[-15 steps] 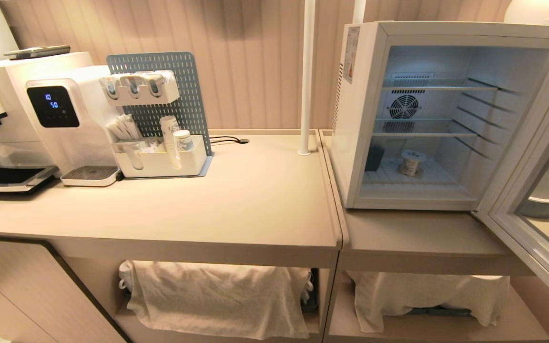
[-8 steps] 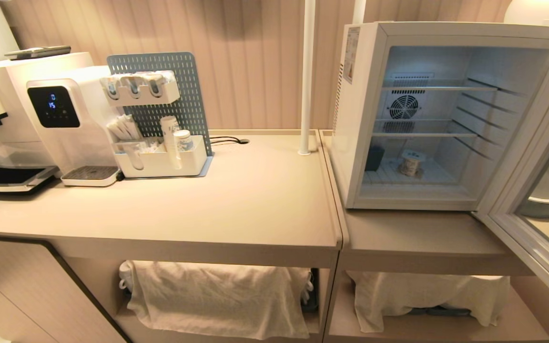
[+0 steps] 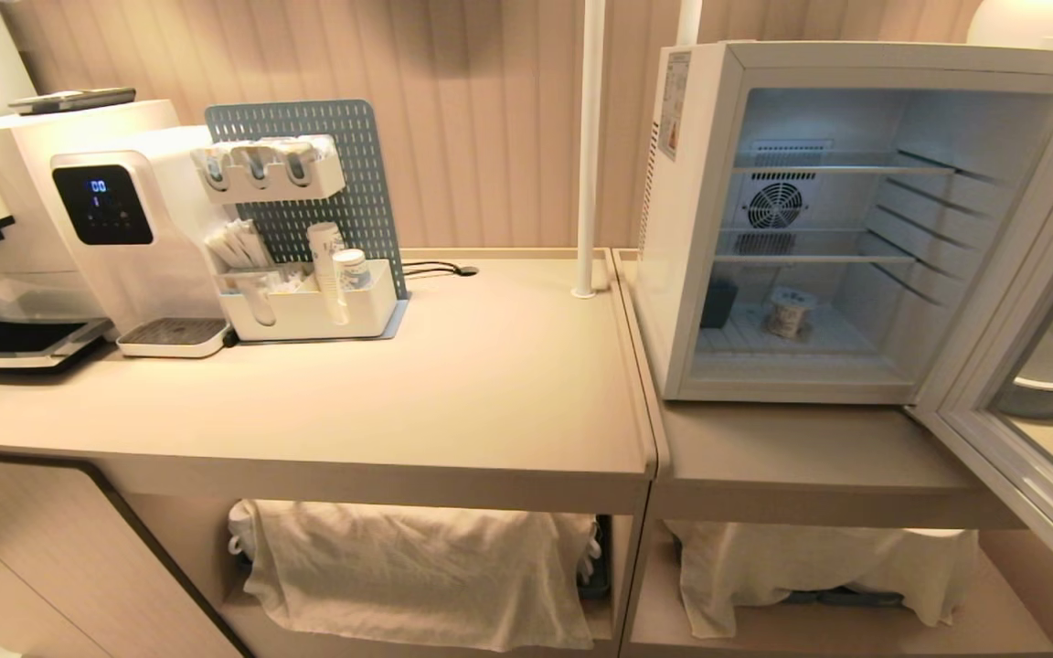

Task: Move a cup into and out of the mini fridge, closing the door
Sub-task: Place the yoghurt on the table

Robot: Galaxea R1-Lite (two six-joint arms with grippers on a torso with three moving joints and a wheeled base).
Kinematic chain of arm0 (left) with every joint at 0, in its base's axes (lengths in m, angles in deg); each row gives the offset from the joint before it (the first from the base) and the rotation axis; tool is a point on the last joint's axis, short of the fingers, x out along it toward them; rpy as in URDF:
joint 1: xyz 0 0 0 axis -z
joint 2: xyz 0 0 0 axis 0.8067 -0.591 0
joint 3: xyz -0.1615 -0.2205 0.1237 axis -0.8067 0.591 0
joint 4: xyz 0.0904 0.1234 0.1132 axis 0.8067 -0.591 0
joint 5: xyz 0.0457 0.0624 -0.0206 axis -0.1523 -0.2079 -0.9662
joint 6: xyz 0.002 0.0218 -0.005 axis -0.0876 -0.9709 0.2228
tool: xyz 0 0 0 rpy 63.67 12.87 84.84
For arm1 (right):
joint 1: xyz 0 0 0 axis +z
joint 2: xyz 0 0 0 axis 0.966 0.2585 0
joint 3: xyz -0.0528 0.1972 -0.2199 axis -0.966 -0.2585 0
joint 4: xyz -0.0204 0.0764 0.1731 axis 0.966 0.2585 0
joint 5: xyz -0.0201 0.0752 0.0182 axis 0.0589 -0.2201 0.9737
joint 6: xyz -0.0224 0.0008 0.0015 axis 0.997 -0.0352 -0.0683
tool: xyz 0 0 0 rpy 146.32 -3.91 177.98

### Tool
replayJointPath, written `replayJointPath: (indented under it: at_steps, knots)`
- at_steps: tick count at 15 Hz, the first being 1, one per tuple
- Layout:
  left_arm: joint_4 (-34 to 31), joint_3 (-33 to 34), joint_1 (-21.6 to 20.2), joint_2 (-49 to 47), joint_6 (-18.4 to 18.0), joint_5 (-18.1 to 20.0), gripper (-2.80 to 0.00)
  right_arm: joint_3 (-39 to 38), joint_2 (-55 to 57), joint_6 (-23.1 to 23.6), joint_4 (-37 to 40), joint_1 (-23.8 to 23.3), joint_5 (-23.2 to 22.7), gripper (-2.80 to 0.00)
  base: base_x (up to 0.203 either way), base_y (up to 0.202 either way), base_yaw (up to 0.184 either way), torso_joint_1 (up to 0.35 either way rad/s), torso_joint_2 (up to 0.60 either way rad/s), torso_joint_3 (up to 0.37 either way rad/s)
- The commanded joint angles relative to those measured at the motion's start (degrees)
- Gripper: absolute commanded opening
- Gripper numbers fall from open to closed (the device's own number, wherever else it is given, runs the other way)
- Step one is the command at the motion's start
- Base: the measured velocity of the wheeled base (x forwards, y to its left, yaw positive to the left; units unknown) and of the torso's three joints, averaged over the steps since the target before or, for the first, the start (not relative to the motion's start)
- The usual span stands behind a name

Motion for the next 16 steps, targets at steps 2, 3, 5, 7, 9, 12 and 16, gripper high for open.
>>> replayJointPath:
  at_steps: [2, 3, 5, 7, 9, 12, 16]
  knots:
    - [-0.04, 0.01, -0.01, 0.02, -0.11, -0.02, -2.80, -0.02, -0.07, -0.05, -0.02, -0.02, 0.08, -2.80, 0.000, 0.000, 0.000, 0.000, 0.00, 0.000]
    - [-0.04, 0.01, -0.01, 0.02, -0.11, -0.02, -2.80, -0.02, -0.46, -0.05, -0.02, 0.04, 0.08, -2.80, 0.000, 0.000, 0.000, 0.000, 0.00, 0.000]
    - [-0.04, 0.01, -0.01, 0.02, -0.11, -0.02, -2.80, -0.09, -0.46, -0.05, -0.04, -0.04, 0.08, -2.80, 0.001, 0.037, -0.003, 0.004, 0.00, 0.001]
    - [-0.04, 0.01, -0.01, 0.02, -0.11, -0.02, -2.80, -0.11, -0.46, -0.08, -0.17, -0.02, 0.08, -2.80, 0.001, 0.146, -0.003, 0.004, 0.00, 0.003]
    - [-0.04, 0.01, -0.01, 0.02, -0.11, -0.02, -2.80, -0.11, -0.46, -0.05, -0.20, -0.05, 0.08, -2.80, 0.000, 0.197, -0.001, 0.003, 0.00, 0.002]
    - [-0.04, 0.01, -0.01, 0.02, -0.11, -0.02, -2.80, -0.11, -0.46, -0.14, -0.37, -0.05, 0.08, -2.80, 0.000, 0.190, 0.002, 0.001, 0.00, 0.004]
    - [-0.04, 0.01, -0.01, 0.02, -0.11, -0.02, -2.80, -0.11, -0.46, -0.14, -0.31, -0.05, 0.08, -2.80, 0.000, 0.191, -0.001, 0.001, 0.00, 0.003]
